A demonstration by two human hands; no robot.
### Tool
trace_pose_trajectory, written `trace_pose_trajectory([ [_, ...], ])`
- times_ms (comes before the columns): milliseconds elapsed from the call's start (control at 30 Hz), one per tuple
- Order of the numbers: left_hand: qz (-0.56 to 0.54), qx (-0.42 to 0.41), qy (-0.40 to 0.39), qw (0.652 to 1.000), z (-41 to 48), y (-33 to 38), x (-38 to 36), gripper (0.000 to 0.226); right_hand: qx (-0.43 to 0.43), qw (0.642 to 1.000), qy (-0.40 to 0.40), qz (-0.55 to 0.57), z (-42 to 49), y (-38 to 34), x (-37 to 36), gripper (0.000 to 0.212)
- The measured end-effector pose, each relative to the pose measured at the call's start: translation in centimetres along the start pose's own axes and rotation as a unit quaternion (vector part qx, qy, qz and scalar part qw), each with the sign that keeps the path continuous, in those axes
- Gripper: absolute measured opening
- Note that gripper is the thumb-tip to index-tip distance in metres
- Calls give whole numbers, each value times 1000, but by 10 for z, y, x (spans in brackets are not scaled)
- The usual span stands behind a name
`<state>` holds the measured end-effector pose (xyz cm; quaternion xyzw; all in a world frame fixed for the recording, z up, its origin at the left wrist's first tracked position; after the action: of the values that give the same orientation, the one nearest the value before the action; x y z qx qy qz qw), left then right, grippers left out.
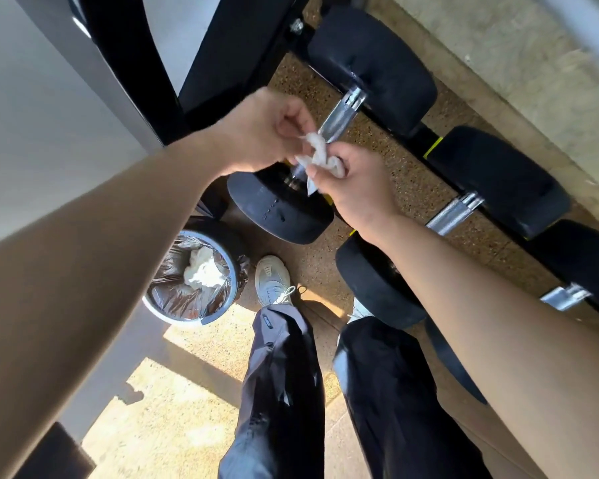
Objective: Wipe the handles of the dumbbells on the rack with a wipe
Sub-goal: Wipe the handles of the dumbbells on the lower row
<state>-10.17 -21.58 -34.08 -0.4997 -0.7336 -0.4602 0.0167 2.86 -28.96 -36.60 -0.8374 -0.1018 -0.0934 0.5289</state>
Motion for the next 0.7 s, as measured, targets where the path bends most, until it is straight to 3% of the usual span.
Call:
trace_pose_trajectory([
  [67,95,2,97,991,6,-10,20,16,7,998,21,-54,9,3,0,29],
  [133,178,14,131,975,12,-21,29,19,30,997,30,-69,14,4,-4,28],
  [267,277,75,76,955,26,-56,21,18,71,991,-5,-112,9,8,-24,13],
  [400,301,136,43,943,35,-76,9,14,37,987,-10,-157,5,39,-25,15],
  [567,322,138,-22,936,44,-70,-10,21,9,962,-38,-272,6,61,-12,21],
  [700,388,149,53,908,44,-70,12,18,67,954,-83,-279,16,32,-33,24],
])
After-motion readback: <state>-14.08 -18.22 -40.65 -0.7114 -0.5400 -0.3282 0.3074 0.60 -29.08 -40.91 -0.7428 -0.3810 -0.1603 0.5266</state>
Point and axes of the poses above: each hand's wrist, its own z-axis towards the middle knuckle, its own x-axis out of the back of the hand, y = z × x, the point moved 8 cm from there along z, towards the middle knuckle, and after that the axes turned 4 degrees about z, right-handed, at the moved point
